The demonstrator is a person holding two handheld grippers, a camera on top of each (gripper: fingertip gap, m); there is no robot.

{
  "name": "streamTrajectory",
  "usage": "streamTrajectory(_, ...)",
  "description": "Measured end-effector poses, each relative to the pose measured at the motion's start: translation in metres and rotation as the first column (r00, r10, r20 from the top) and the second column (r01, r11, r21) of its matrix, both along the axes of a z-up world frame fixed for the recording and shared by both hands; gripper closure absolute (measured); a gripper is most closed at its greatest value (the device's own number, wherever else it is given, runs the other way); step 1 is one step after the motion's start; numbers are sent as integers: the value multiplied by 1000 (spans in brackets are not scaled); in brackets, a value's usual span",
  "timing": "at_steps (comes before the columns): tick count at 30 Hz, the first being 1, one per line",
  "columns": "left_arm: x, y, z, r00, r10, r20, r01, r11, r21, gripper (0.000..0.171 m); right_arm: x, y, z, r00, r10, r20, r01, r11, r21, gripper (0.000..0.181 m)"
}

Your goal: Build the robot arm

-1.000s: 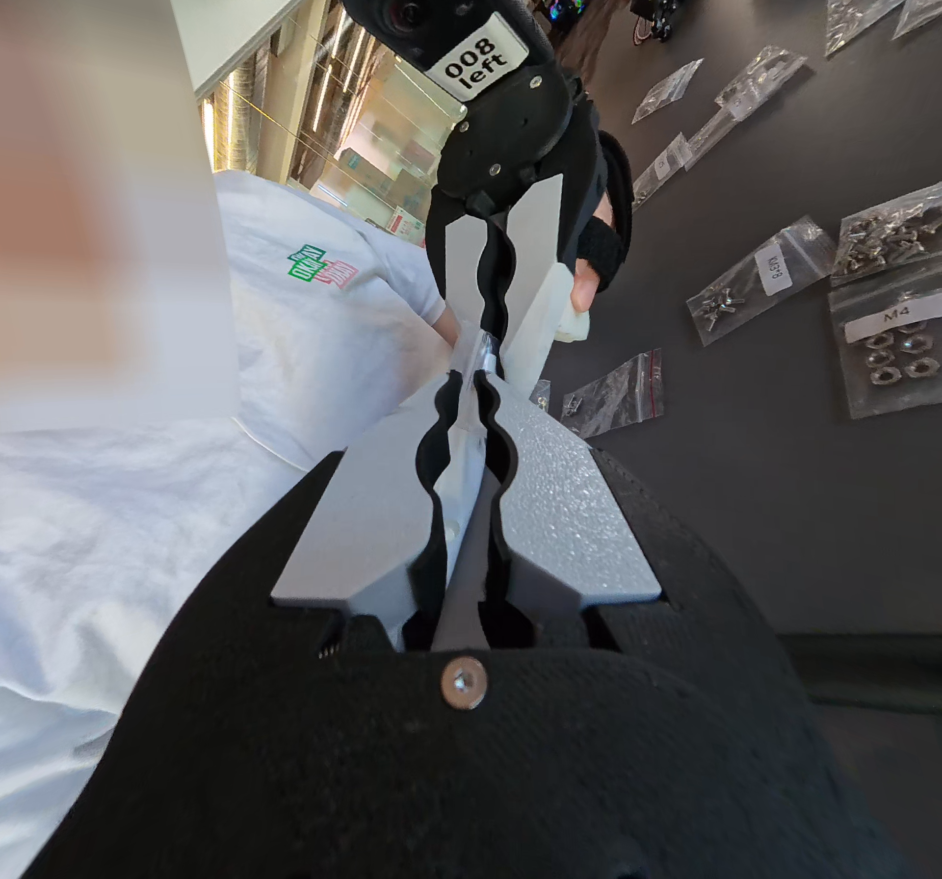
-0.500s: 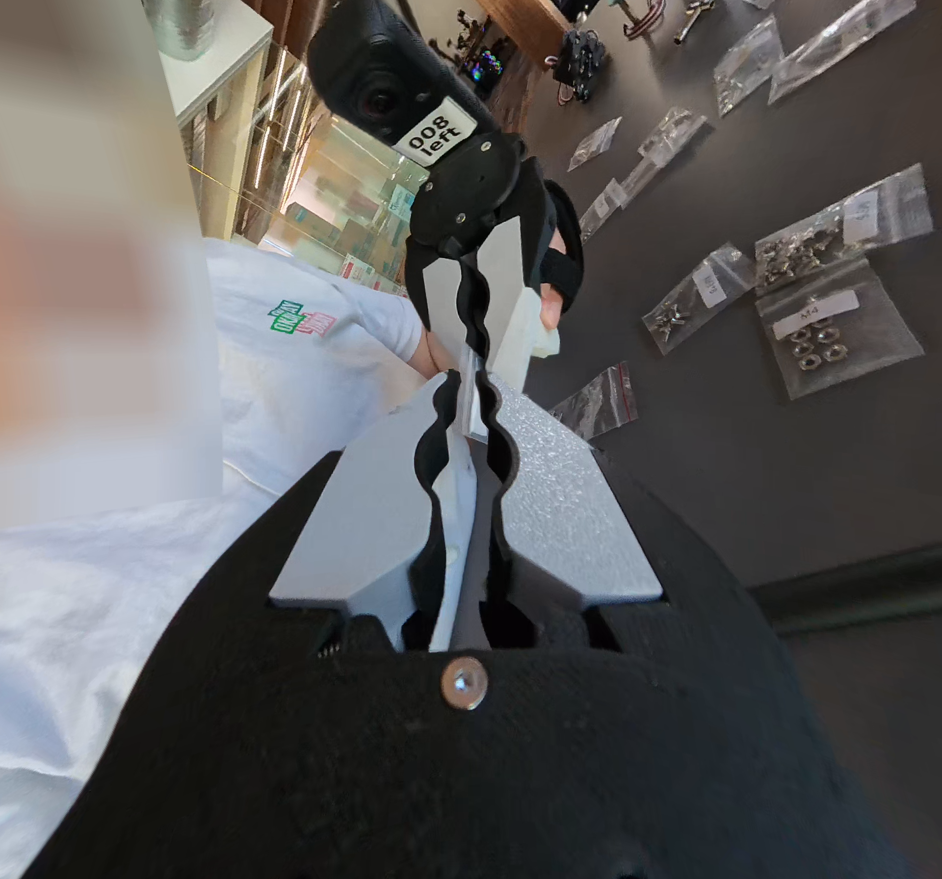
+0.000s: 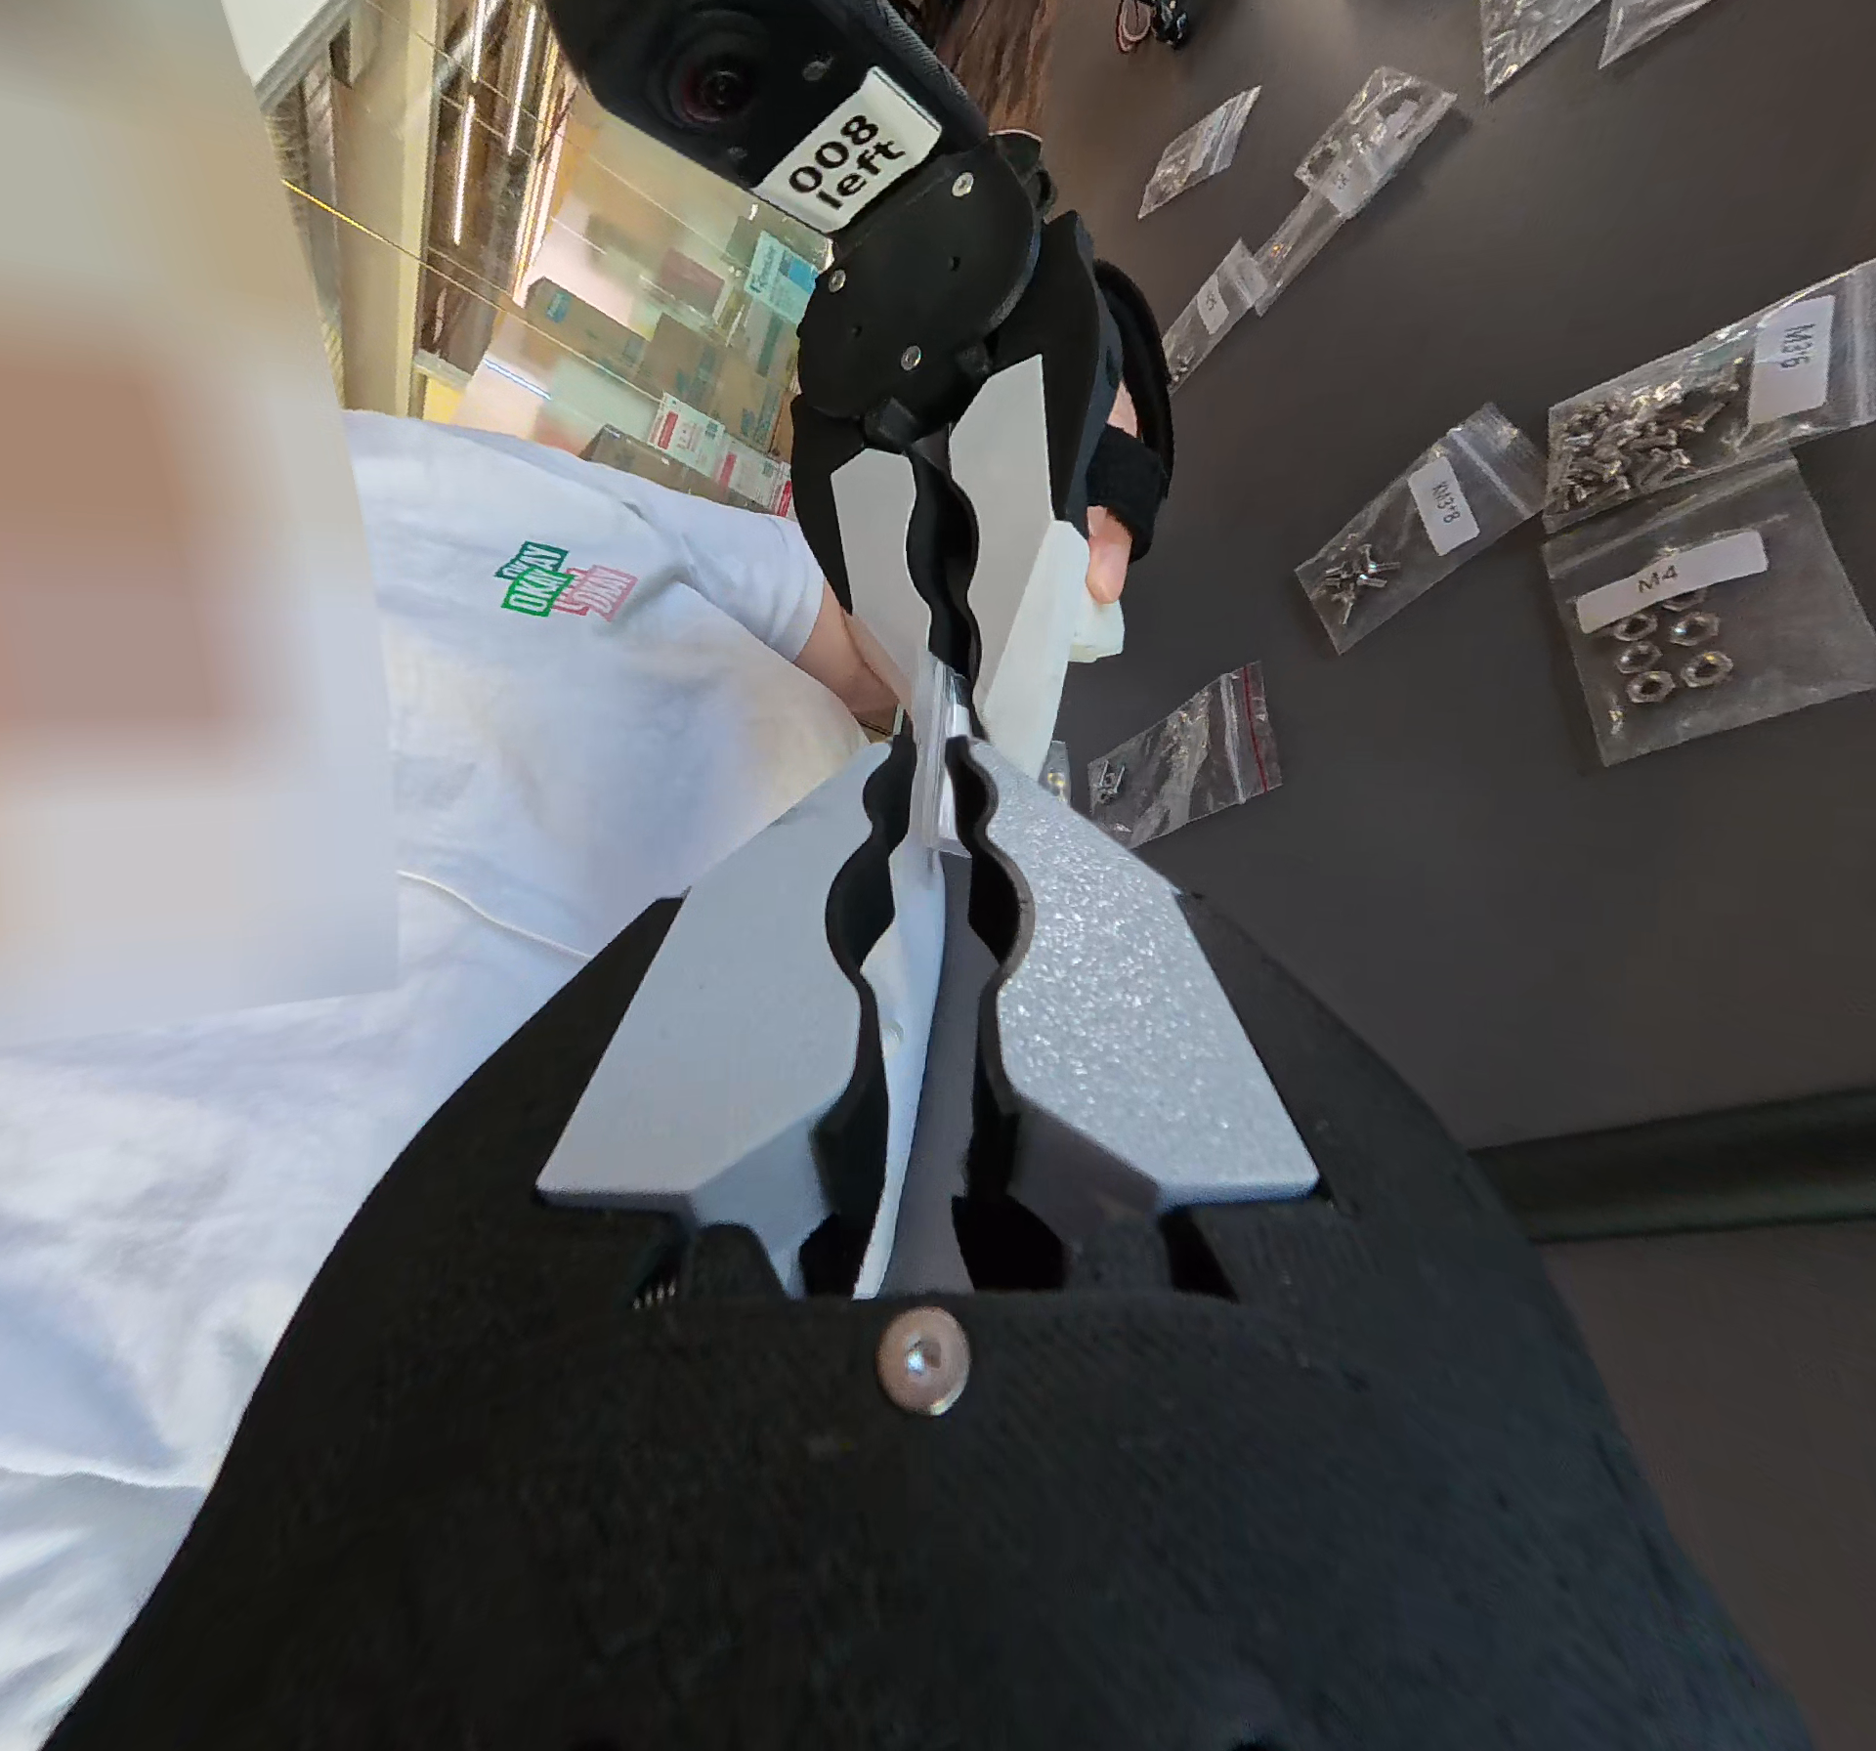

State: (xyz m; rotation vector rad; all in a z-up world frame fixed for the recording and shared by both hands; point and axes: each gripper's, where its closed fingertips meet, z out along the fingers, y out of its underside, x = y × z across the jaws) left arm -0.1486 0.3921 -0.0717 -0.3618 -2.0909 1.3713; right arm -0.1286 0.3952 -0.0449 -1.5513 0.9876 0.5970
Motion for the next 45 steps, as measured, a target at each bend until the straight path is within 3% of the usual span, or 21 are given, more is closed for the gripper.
streamTrajectory(16, -2, -2, -5, 1000, -16, -9, 16, 1000, 20, 171, 1, -1, -8, 1000, 2, 29, 0, 997, -72, 175)
streamTrajectory(45, -3, 1, -2, 999, -15, -28, 16, 1000, 21, 171, 2, -5, -7, 998, -29, 61, 32, 998, -48, 181)
